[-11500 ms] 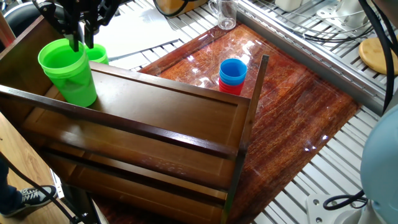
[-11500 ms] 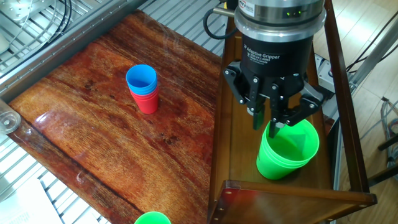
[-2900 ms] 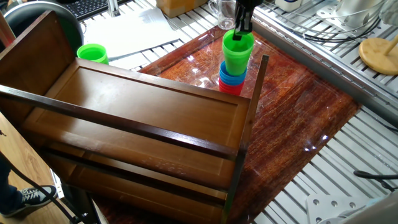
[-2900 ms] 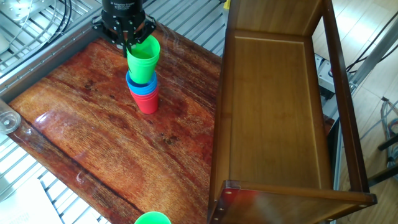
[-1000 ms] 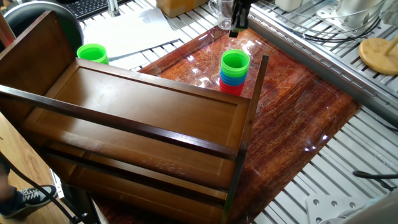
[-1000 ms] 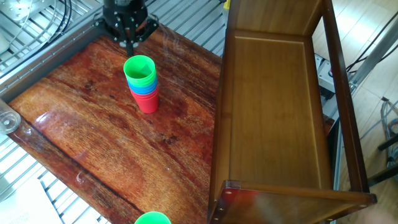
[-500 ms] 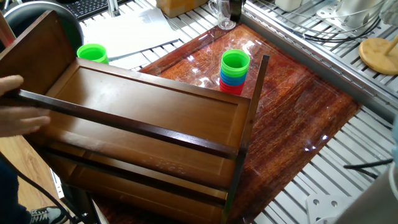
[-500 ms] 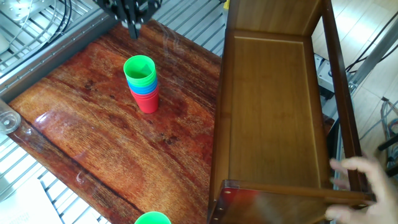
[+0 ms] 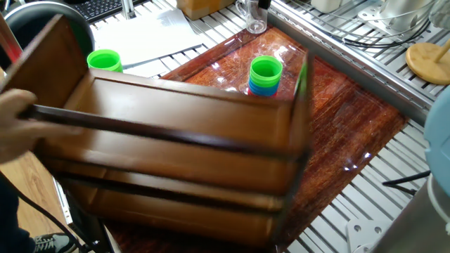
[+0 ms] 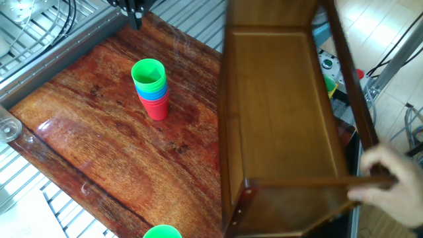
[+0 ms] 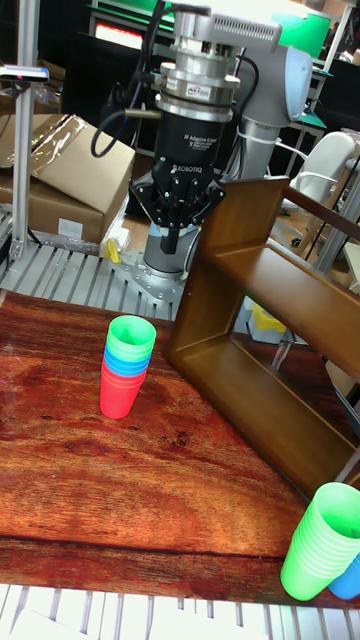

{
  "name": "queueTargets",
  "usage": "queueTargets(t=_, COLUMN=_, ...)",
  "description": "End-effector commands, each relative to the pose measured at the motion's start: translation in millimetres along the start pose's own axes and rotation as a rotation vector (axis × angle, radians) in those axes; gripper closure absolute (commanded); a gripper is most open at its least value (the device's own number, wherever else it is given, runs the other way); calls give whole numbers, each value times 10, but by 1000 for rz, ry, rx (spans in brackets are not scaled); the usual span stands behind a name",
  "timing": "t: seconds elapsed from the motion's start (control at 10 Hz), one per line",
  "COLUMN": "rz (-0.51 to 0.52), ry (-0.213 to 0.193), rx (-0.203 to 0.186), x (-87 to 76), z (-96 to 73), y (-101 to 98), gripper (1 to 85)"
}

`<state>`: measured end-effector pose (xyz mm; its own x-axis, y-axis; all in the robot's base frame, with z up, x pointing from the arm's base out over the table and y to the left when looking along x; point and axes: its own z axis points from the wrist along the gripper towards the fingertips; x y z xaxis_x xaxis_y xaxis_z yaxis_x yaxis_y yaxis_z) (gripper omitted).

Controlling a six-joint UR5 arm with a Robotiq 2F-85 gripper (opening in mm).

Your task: Take the cups off the shelf and stack them together

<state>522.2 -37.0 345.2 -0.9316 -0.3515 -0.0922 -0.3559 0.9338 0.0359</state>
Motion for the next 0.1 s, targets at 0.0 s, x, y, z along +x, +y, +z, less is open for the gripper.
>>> queueTargets(t=0.0, rz=16, ry=-16, rx=-7, x=-71, z=-61, y=29, gripper=843)
